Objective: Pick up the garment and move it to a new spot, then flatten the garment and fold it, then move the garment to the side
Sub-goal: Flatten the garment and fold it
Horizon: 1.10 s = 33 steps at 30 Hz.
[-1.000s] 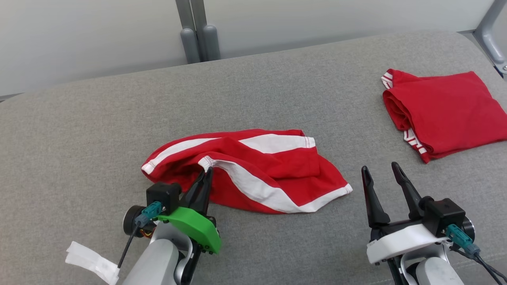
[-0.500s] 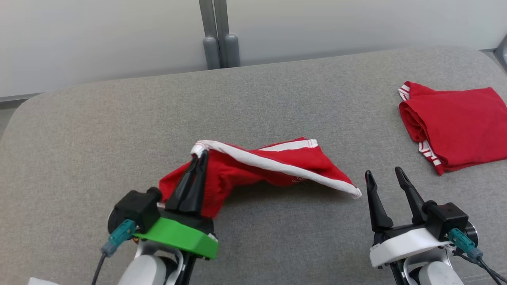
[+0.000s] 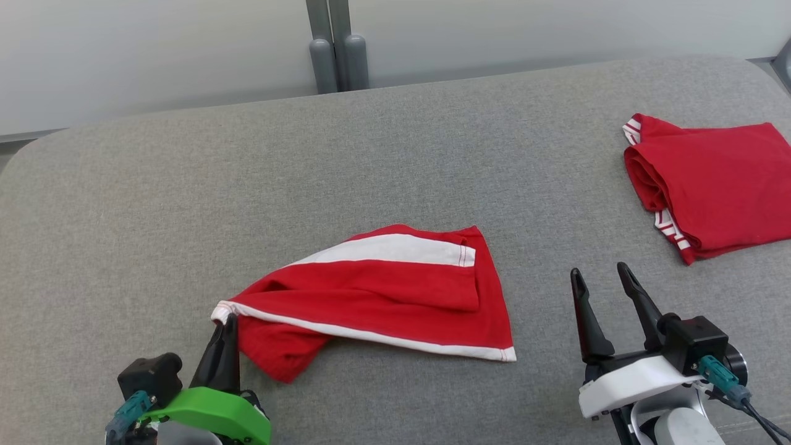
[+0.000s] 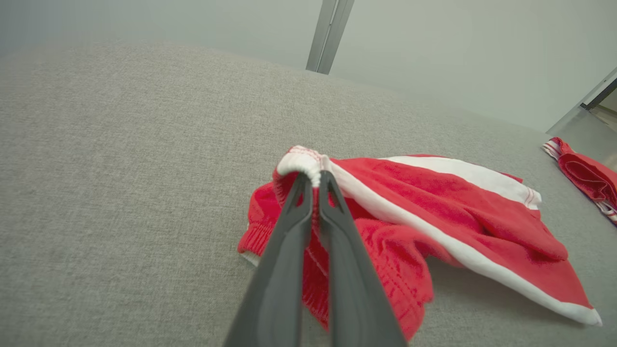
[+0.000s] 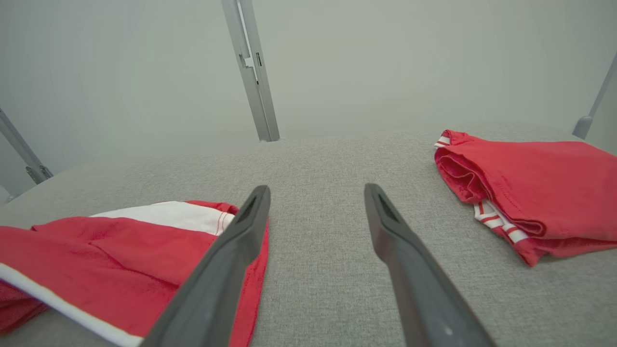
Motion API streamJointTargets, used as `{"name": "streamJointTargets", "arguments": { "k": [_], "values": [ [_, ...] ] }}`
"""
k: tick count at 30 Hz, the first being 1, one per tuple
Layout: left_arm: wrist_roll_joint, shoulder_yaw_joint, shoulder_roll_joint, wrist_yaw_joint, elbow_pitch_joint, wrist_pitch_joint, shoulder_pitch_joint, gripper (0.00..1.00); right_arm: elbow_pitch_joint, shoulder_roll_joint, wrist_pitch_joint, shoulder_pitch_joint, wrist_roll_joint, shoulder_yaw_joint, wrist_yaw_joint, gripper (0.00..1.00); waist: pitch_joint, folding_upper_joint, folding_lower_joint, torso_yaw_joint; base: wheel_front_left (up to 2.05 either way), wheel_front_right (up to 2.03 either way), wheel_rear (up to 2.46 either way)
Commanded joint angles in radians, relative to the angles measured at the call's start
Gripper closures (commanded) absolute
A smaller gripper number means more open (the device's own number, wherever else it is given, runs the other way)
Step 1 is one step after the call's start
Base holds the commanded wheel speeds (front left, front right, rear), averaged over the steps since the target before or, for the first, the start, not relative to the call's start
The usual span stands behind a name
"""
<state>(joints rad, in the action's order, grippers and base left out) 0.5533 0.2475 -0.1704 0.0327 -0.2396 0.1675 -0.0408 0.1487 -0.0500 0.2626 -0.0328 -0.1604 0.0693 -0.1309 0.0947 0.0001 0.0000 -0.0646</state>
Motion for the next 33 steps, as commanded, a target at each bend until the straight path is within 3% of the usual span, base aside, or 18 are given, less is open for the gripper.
{"name": "streamJointTargets", "arguments": {
  "k": [1, 13, 22, 33],
  "values": [
    [0.004, -0.008, -0.008, 0.002, -0.018, 0.013, 0.007, 1.00, 0.003, -0.001, 0.003, -0.006, 0.011, -0.009, 0.000, 0.00, 0.004, -0.0001, 0.0000, 0.002, 0.00, 0.00, 0.00],
    [0.027, -0.034, 0.008, -0.020, -0.132, 0.065, -0.047, 1.00, 0.042, -0.021, 0.003, 0.040, 0.048, 0.029, 0.001, 0.00, 0.019, -0.0001, 0.0000, 0.003, 0.00, 0.00, 0.00],
    [0.029, -0.053, 0.012, -0.030, -0.176, 0.085, -0.075, 1.00, 0.098, -0.094, 0.003, 0.110, 0.007, 0.239, 0.000, 0.00, 0.039, -0.0001, 0.0000, 0.001, 0.00, 0.00, 0.00],
    [0.016, -0.049, 0.025, -0.039, -0.195, 0.093, -0.094, 1.00, 0.205, -0.116, 0.003, 0.002, 0.020, 0.386, 0.000, 0.00, 0.047, -0.0001, 0.0000, 0.021, 0.00, 0.00, 0.00]
  ]
}}
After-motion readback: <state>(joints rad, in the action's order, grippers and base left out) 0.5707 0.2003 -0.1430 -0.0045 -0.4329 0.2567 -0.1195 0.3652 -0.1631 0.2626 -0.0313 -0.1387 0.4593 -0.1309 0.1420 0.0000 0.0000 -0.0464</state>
